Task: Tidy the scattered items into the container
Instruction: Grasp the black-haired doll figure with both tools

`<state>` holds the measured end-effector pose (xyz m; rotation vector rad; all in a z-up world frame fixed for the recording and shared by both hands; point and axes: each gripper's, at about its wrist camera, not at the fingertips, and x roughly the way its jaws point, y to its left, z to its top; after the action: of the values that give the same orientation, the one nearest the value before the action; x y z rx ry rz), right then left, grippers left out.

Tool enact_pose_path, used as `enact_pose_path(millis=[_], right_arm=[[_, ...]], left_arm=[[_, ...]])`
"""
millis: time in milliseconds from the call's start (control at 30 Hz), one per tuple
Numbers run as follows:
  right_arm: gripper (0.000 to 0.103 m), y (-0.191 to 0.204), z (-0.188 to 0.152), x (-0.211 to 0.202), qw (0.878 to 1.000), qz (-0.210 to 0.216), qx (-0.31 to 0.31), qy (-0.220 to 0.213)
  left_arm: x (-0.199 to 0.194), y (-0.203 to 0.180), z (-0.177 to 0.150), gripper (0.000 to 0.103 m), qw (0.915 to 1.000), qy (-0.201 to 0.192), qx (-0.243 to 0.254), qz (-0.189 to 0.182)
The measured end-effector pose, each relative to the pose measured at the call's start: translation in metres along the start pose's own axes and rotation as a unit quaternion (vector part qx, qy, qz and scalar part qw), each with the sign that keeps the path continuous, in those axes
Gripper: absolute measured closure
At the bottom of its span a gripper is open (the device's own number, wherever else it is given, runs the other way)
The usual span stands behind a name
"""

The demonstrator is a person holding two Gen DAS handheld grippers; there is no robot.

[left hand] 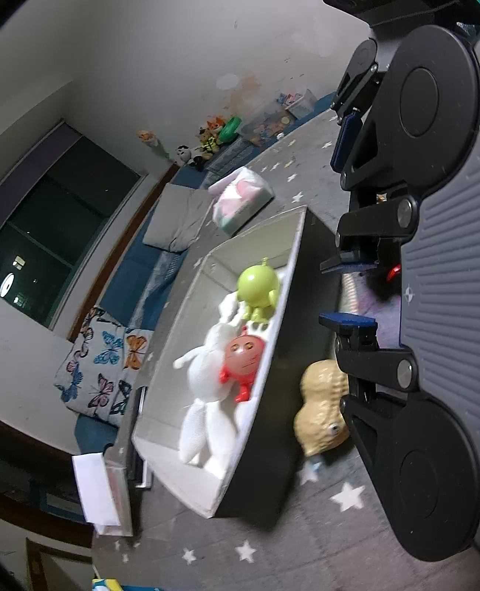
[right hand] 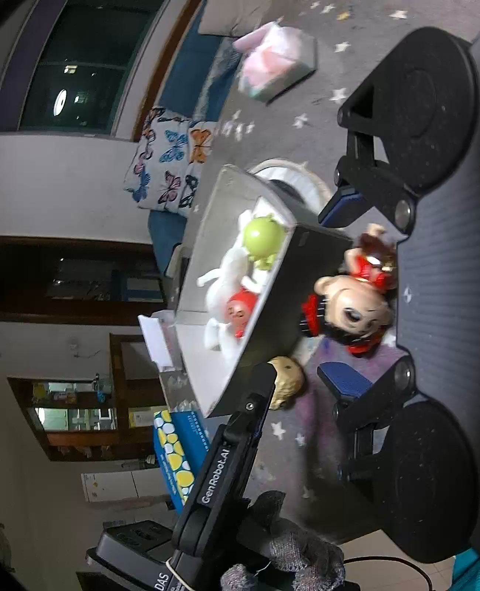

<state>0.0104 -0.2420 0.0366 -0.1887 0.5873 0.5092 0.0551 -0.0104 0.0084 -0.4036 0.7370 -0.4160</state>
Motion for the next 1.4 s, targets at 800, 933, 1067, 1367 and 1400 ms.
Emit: enact_pose_path(millis=[800,933,1067,1367,1400], right_arm=[[0.016,-0.008,-0.032,0.025,0.996,-0.001,0.089,0.028],[0.016,-0.008,-0.031,0.032,0.995,0.000,0.100,0.030],[0.017,-0.010,-0.031,0.035,0.994,-0.006,0.110,0.028],[0.020,-0.008,-0.029,0.037,0.994,-0.018,0.102,0.024],[0.020,-0.009,-0.029,0.037,0.994,-0.017,0.105,0.024]], left_arm=[[0.038,-0.006,-0.015,0.070,0.9956,0.061,-0.007,-0.071],[0.045,-0.005,-0.013,0.069,0.9945,0.066,-0.010,-0.080],[0.047,-0.005,-0.013,0.068,0.9945,0.063,-0.011,-0.083],[0.052,0.004,-0.010,0.068,0.9927,0.067,-0.038,-0.093],[0.052,0.004,-0.009,0.067,0.9927,0.069,-0.038,-0.091]])
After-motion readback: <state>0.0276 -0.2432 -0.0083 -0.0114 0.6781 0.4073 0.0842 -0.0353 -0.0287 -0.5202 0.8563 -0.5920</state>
